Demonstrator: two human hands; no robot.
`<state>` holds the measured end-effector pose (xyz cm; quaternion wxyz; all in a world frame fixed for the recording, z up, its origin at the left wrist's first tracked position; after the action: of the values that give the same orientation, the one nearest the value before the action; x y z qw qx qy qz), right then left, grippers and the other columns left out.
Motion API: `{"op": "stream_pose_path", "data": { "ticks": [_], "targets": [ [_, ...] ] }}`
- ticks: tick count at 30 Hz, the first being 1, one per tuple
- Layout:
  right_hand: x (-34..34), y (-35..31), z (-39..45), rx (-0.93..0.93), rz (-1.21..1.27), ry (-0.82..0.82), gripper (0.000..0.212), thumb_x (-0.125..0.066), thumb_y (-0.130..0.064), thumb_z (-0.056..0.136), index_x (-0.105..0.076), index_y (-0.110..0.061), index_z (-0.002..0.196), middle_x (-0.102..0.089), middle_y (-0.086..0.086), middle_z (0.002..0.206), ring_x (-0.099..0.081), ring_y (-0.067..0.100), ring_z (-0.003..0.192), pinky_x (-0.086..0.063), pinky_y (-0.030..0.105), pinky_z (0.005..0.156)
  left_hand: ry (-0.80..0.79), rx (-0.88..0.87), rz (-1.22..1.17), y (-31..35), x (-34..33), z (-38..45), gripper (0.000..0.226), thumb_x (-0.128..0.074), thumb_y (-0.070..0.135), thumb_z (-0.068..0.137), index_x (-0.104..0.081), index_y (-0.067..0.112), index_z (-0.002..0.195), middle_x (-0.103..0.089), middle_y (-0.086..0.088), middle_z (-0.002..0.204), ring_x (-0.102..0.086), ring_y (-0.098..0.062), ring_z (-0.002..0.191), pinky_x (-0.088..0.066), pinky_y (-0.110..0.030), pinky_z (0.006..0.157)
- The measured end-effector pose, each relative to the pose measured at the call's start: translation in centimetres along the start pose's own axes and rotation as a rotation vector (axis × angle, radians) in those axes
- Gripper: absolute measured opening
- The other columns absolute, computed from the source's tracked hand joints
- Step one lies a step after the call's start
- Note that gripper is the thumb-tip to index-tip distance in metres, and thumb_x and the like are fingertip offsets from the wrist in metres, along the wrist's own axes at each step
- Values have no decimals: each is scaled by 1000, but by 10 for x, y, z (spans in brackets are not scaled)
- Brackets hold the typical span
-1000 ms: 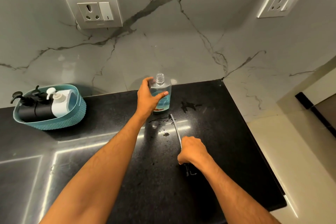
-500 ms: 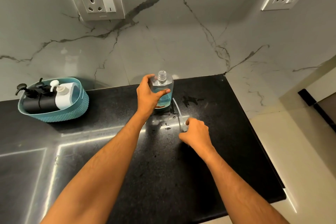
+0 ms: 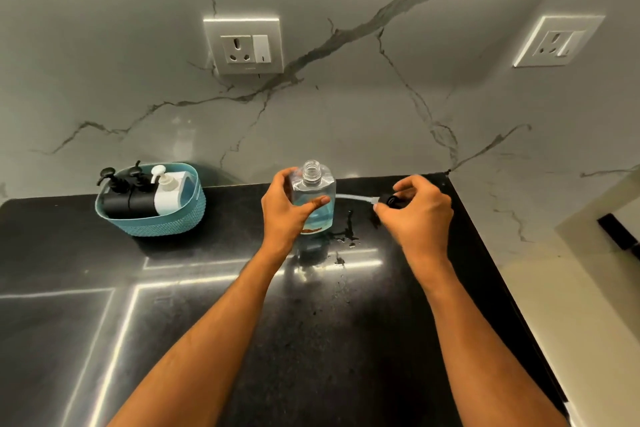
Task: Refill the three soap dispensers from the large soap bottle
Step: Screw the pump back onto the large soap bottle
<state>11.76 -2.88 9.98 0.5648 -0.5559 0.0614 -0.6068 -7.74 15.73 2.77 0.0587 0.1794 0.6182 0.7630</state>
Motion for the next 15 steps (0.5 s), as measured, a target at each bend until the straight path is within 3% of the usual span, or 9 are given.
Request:
{"op": "stream_pose_path", "data": {
  "ticks": [3, 10, 15],
  "targets": [
    [17, -31, 10, 62, 91, 74, 42, -97, -26, 63, -69, -15, 91, -72, -4, 81, -65, 7, 69, -38, -6, 63, 32, 8, 14, -2, 17, -6, 71, -96, 21, 68, -59, 13, 129, -68, 1, 124, -67, -15, 117, -59, -38, 100],
    [45, -105, 15, 214, 208, 126, 50, -98, -32, 63, -69, -11, 98, -75, 0, 89, -69, 10, 77, -43, -3, 71, 81, 43, 63, -14, 50, -18, 72, -98, 21, 66, -60, 17, 126, -70, 2, 121, -68, -15, 112, -60, -38, 98],
    [60, -147, 7, 311, 223, 113, 39, -94, -40, 69, -71, -15, 87, -68, -10, 83, -61, -7, 70, -47, 1, 67, 98, 64, 84, -21, 67, -22, 74, -99, 21, 64, -60, 15, 127, -71, -1, 121, -69, -18, 112, -60, -40, 98]
  ]
}}
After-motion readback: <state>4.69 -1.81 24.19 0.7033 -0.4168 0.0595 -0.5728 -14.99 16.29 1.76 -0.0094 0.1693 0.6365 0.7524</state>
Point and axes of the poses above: each hand's wrist, its own z-axis towards the middle knuckle, its own x-axis out of the back of the hand, y = z × x, the point moved 9 cm from there along z, towards the middle knuckle
